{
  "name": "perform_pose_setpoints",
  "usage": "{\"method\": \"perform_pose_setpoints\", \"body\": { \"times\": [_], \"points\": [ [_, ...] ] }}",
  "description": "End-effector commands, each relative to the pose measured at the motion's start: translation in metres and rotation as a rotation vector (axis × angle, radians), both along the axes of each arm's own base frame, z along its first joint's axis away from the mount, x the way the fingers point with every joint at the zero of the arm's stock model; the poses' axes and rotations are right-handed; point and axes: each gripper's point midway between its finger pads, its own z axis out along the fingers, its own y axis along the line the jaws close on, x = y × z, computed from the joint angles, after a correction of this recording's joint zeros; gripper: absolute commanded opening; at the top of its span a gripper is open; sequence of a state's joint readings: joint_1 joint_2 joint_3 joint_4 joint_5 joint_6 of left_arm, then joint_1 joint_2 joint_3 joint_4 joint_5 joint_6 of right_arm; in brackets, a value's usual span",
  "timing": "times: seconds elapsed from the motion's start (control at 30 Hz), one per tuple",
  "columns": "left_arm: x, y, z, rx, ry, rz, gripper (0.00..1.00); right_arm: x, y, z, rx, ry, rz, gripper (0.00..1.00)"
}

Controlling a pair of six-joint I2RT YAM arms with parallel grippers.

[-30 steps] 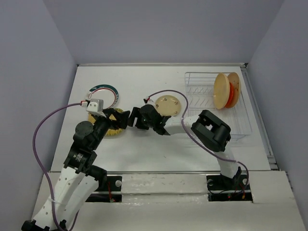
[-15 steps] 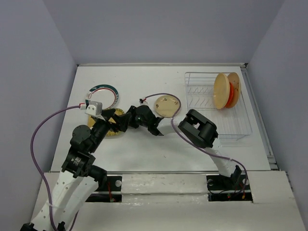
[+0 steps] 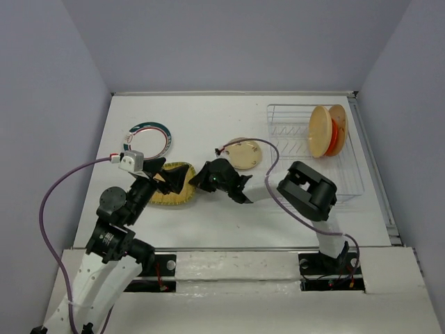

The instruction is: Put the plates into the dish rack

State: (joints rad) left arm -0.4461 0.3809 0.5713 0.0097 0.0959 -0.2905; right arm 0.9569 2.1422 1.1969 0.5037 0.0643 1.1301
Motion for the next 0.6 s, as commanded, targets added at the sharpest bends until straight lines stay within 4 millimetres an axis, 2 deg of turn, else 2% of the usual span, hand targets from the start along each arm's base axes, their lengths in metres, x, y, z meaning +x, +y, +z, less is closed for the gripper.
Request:
{"method": "perform_pose_setpoints", "body": {
  "times": [0.0,0.03,0.07,0.13,0.17,0.2,0.23,0.27,0.3,0.33,0.37,0.4,0.43,0.47,0.53,0.57],
  "points": [
    [-0.008,0.003,0.033,-0.039,-0.091,-0.002,0.99,-0.004,-0.037,0.056,-0.062,-0.184,-0.036,0.07],
    [-0.008,0.003,0.033,-0.040,-0.091,0.000,0.99,-0.005,-0.046,0.064,-0.076,-0.202,-0.048,0.07],
    [-0.008,0.003,0.033,-0.042,-0.092,-0.002,0.99,-0.005,-0.066,0.084,-0.108,-0.256,-0.082,0.07],
    [-0.009,0.004,0.034,-0.043,-0.097,0.000,0.99,0.001,-0.091,0.109,-0.161,-0.329,-0.161,0.07],
    [-0.010,0.003,0.034,-0.043,-0.094,-0.002,0.99,0.000,-0.112,0.136,-0.213,-0.386,-0.186,0.07],
    [-0.010,0.003,0.035,-0.045,-0.097,-0.002,0.99,0.002,-0.125,0.152,-0.252,-0.425,-0.216,0.07],
    [-0.011,0.004,0.036,-0.047,-0.101,-0.002,0.99,0.004,-0.157,0.176,-0.361,-0.498,-0.271,0.07],
    [-0.011,0.004,0.036,-0.047,-0.101,-0.002,0.99,0.005,-0.173,0.192,-0.419,-0.536,-0.300,0.07],
    [-0.012,0.003,0.036,-0.047,-0.103,-0.006,0.99,0.010,-0.189,0.223,-0.455,-0.585,-0.343,0.07],
    [-0.013,0.003,0.037,-0.050,-0.105,-0.008,0.99,0.009,-0.205,0.238,-0.527,-0.608,-0.362,0.07],
    [-0.015,0.003,0.038,-0.052,-0.110,-0.013,0.99,0.011,-0.241,0.241,-0.715,-0.619,-0.380,0.07],
    [-0.016,0.002,0.038,-0.051,-0.111,-0.017,0.99,0.010,-0.260,0.282,-0.733,-0.661,-0.429,0.07],
    [-0.017,0.002,0.040,-0.055,-0.118,-0.020,0.99,0.010,-0.296,0.288,-0.881,-0.643,-0.495,0.07],
    [-0.018,0.002,0.041,-0.056,-0.121,-0.022,0.99,0.010,-0.318,0.301,-0.999,-0.658,-0.508,0.07],
    [-0.020,0.001,0.042,-0.059,-0.124,-0.028,0.99,0.010,-0.350,0.323,-1.101,-0.643,-0.552,0.07],
    [-0.021,0.001,0.042,-0.060,-0.126,-0.029,0.99,0.008,-0.366,0.341,-1.132,-0.633,-0.562,0.07]
  ]
}}
